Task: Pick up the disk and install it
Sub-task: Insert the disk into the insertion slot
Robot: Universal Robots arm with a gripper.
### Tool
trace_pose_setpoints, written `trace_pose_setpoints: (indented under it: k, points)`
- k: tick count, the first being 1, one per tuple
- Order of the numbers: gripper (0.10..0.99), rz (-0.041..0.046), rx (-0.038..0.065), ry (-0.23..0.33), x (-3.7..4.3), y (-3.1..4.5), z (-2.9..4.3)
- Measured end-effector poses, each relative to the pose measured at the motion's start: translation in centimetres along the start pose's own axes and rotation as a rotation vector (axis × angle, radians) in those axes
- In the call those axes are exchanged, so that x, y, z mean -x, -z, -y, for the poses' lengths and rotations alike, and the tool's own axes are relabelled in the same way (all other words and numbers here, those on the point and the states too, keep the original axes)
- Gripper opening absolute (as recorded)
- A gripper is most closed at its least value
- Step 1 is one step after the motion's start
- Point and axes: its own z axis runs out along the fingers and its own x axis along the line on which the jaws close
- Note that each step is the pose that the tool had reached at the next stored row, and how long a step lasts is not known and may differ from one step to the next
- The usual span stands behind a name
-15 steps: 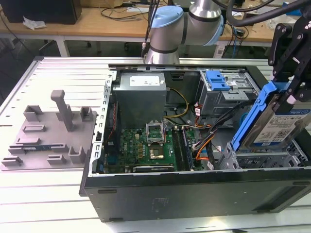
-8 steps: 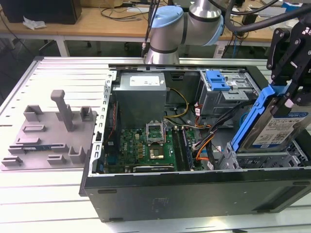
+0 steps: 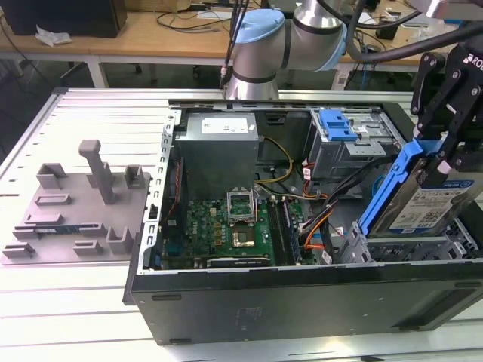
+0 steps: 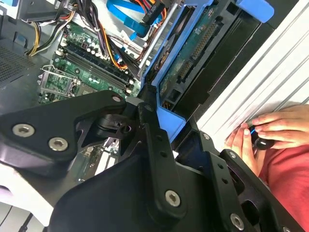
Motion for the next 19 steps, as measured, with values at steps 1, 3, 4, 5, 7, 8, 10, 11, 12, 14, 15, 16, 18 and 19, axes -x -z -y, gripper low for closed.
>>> trace_pose_setpoints:
  k: [1,3,4,5,7,8,10,11,12,14,15,16,18,19]
  points:
    - [0.365,-0.0001,0.000,0.000,-0.01,-0.08,0.00]
    - [0.365,-0.0001,0.000,0.000,-0.04,-0.43,0.01]
    - [0.365,0.0000,0.000,0.000,-0.07,-0.58,0.01]
    - [0.365,-0.0001,0.000,0.000,-0.10,-0.70,0.01]
    - [0.365,0.0000,0.000,0.000,-0.17,-0.97,0.02]
    - [0.365,0.0001,0.000,0.000,-0.20,-1.05,0.02]
    - [0.365,0.0000,0.000,0.000,-0.26,-1.21,0.02]
    - [0.365,-0.0001,0.000,0.000,-0.31,-1.29,0.02]
    - [0.365,-0.0002,0.000,0.000,-0.37,-1.37,0.02]
    - [0.365,-0.0001,0.000,0.000,-0.51,-1.57,0.02]
    - [0.365,0.0000,0.000,0.000,-0.60,-1.70,0.02]
    - [0.365,0.0000,0.000,0.000,-0.66,-1.83,0.02]
    - [0.376,-0.0002,0.000,0.000,-0.78,-2.03,0.03]
    - [0.439,-0.0002,0.000,0.000,-0.84,-2.13,0.02]
